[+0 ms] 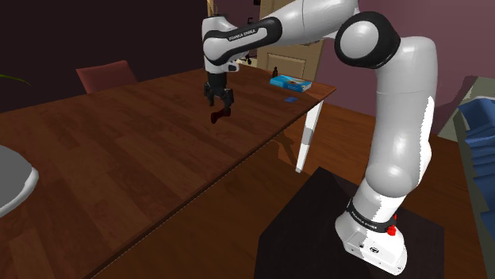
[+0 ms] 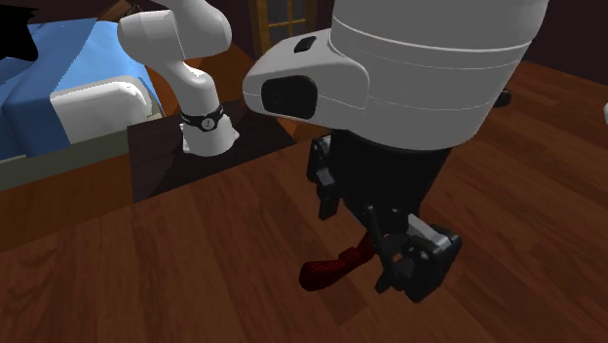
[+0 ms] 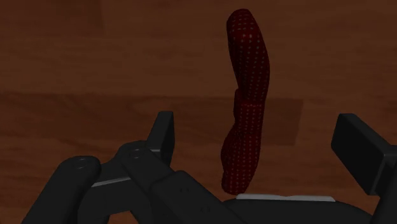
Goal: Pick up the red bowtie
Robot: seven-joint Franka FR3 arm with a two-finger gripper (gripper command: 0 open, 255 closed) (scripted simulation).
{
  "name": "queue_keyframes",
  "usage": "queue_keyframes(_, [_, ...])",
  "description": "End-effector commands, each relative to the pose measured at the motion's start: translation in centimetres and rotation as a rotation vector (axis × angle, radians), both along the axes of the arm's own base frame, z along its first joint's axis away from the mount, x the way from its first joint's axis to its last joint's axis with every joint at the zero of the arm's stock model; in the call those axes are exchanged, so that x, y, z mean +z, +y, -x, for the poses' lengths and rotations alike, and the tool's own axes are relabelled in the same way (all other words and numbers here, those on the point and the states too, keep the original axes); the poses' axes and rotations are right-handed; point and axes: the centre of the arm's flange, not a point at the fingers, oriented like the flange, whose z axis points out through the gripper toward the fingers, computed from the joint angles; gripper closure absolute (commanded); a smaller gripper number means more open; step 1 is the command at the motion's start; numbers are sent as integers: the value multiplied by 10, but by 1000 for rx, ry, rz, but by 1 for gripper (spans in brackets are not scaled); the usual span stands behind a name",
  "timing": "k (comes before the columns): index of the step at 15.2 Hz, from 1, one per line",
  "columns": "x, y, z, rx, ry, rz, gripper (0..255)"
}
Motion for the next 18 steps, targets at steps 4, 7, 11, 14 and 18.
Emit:
queue_keyframes(4, [-27, -1, -1, -6, 0, 0, 0])
queue_keyframes(7, [-30, -1, -1, -6, 0, 0, 255])
queue_keyframes(11, [-30, -1, -1, -6, 0, 0, 255])
queue_keyframes(14, [-30, -1, -2, -6, 0, 0, 255])
queue_keyframes(18, [-20, -1, -1, -6, 0, 0, 255])
